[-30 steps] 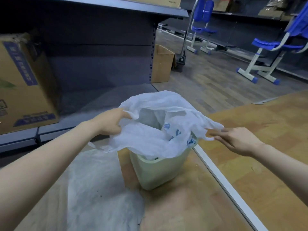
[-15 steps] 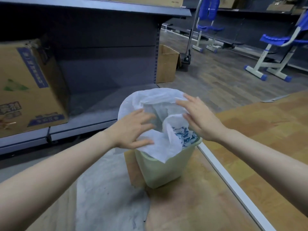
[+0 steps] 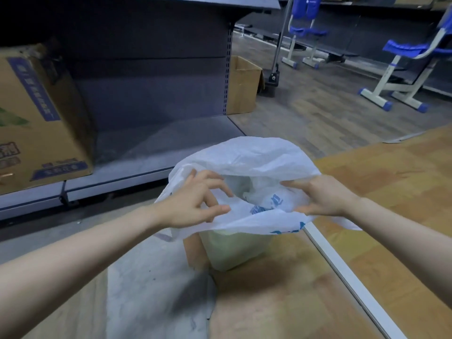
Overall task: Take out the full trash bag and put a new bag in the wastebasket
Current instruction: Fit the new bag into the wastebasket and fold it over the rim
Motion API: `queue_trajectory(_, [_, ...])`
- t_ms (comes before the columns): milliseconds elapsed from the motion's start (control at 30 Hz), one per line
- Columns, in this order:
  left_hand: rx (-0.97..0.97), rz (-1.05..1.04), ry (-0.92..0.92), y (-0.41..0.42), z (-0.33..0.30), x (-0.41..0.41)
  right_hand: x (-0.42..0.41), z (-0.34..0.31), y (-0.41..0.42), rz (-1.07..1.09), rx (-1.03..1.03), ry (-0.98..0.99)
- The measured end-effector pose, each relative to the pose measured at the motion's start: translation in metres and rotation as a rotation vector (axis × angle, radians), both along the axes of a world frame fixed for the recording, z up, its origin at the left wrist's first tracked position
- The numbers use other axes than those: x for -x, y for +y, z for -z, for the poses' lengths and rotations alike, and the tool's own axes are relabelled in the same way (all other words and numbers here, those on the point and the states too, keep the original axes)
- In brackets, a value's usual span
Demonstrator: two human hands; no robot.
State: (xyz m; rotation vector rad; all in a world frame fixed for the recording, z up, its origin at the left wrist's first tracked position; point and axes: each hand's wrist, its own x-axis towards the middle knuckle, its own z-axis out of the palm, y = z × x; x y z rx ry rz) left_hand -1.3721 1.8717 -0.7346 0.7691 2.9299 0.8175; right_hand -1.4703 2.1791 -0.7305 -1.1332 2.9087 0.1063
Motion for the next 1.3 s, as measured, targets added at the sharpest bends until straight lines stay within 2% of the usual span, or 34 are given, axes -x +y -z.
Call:
queue_trajectory(33, [-0.002, -0.029, -0.038, 0.001, -0.001, 0.002, 0.0, 0.002, 0.003, -0.001, -0.021, 0.004])
queue_trajectory(167, [0.25, -0.173, -0.083, -0.006, 0.011, 0.005, 0.003, 0.019, -0.003, 0.098, -0.081, -0.033])
queue_trajectory(267, [0.32, -0.291, -0.171, -0.011, 0.014, 0.005, 0.003, 0.031, -0.017, 0.263, 0.0, -0.244])
queue_trajectory(400, [0.579, -0.245, -0.25, -0.01, 0.02, 0.002, 0.01, 0.035, -0.024, 0.331, 0.183, -0.5])
queue_trajectory(433, [0.6, -0.225, -0.297, -0.011, 0.021, 0.002, 0.013, 0.034, -0.024, 0.338, 0.243, -0.617])
queue_trajectory(500, [0.517, -0.209, -0.386, -0.017, 0.017, 0.004, 0.02, 0.027, -0.022, 0.361, 0.383, -0.89])
queue_trajectory(567, [0.386, -0.241, -0.339, -0.027, 0.007, 0.008, 0.025, 0.015, -0.023, 0.436, 0.497, -1.027])
queue_trajectory(633, [0.35, -0.305, -0.086, -0.034, 0.005, 0.014, 0.03, 0.007, -0.028, 0.421, 0.55, -0.922])
queue_trajectory(700, [0.34, -0.369, 0.132, -0.037, 0.012, 0.023, 0.037, 0.01, -0.031, 0.308, 0.486, -0.533])
queue_trajectory(767, [0.278, -0.431, 0.213, -0.035, 0.021, 0.032, 0.04, 0.016, -0.036, 0.231, 0.33, -0.15])
queue_trajectory(800, [0.247, -0.466, 0.207, -0.035, 0.025, 0.037, 0.04, 0.019, -0.038, 0.229, 0.295, -0.082])
queue_trajectory(933, [0.101, -0.499, 0.025, -0.037, 0.025, 0.057, 0.046, 0.026, -0.048, 0.328, 0.197, -0.309])
queue_trajectory(1033, [0.039, -0.471, -0.158, -0.037, 0.026, 0.071, 0.056, 0.04, -0.052, 0.315, 0.179, -0.387])
queue_trajectory(1200, [0.017, -0.429, -0.315, -0.044, 0.038, 0.088, 0.069, 0.05, -0.047, 0.334, 0.35, -0.523])
queue_trajectory(1300, [-0.066, -0.448, -0.321, -0.049, 0.046, 0.093, 0.061, 0.05, -0.041, 0.474, 0.565, -0.795])
